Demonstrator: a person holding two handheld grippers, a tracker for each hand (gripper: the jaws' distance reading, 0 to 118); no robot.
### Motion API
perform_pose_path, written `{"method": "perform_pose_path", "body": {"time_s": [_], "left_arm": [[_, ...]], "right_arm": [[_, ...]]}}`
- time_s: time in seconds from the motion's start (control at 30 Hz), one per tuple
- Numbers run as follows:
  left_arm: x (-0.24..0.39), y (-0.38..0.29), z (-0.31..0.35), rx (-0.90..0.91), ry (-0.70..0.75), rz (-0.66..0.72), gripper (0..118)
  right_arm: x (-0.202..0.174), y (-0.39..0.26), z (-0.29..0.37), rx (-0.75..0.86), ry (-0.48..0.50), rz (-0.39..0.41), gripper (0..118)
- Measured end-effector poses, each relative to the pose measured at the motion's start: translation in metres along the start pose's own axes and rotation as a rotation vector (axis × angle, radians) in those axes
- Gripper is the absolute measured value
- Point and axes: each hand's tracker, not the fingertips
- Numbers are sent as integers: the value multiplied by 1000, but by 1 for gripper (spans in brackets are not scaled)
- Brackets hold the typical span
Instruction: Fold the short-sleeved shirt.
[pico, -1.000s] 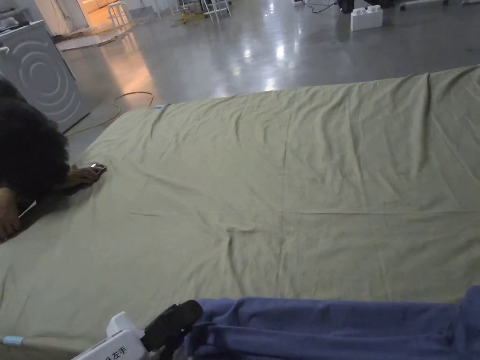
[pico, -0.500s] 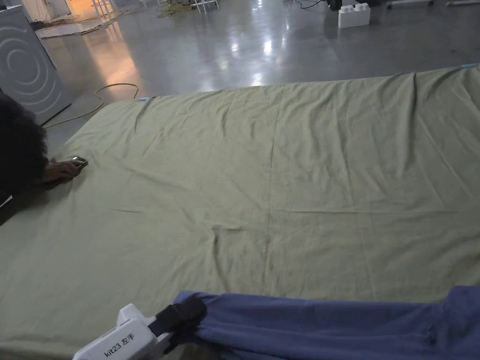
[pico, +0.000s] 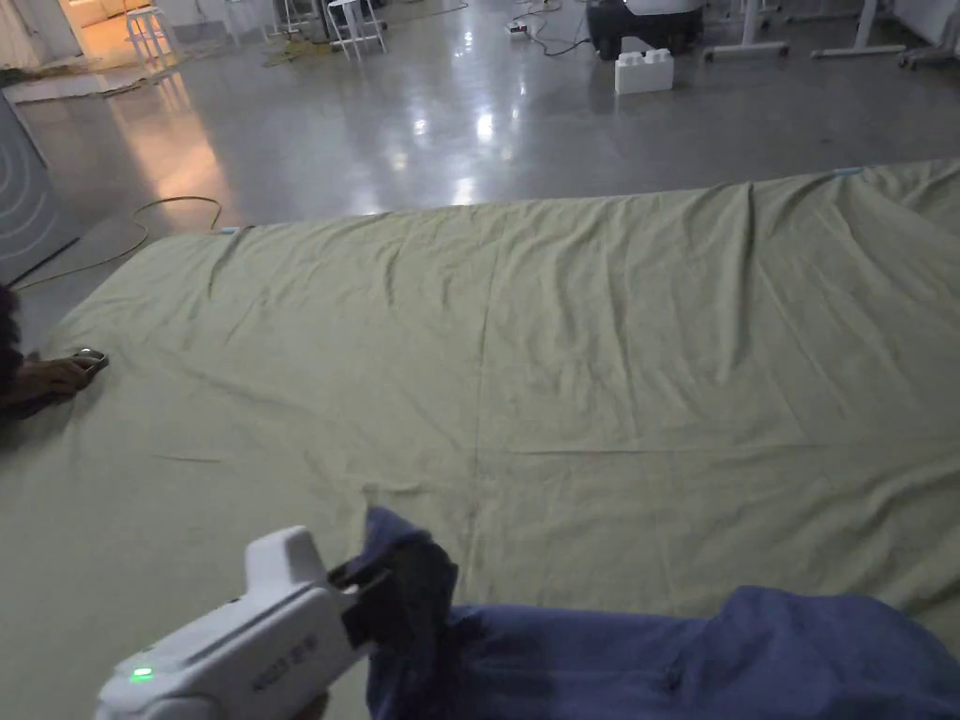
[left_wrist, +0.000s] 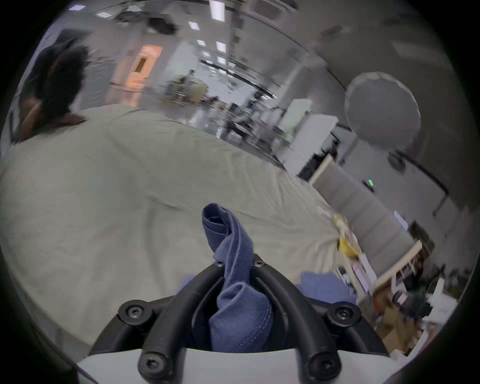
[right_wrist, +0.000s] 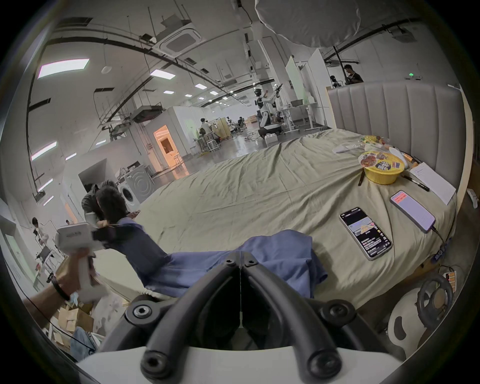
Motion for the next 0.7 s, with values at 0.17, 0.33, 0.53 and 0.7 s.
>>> {"method": "perform_pose_path", "body": {"time_s": [0.17,0.33,0.53,0.7], "left_arm": [[76,-55,-91,-235,3,-12,9],[95,-78,-110,-334,-64,-68,42],[63,-32,-53,-75,-111,101,83],[37,-46,-66,-130,-26,257,0]], "right_arm": [[12,0,28,42,-7,42,0],[36,-12,43,10,-79,48,0],[56,-23,43,-4,-80,-30,0],[53,-24,42,-5,-76,-35,0]]}}
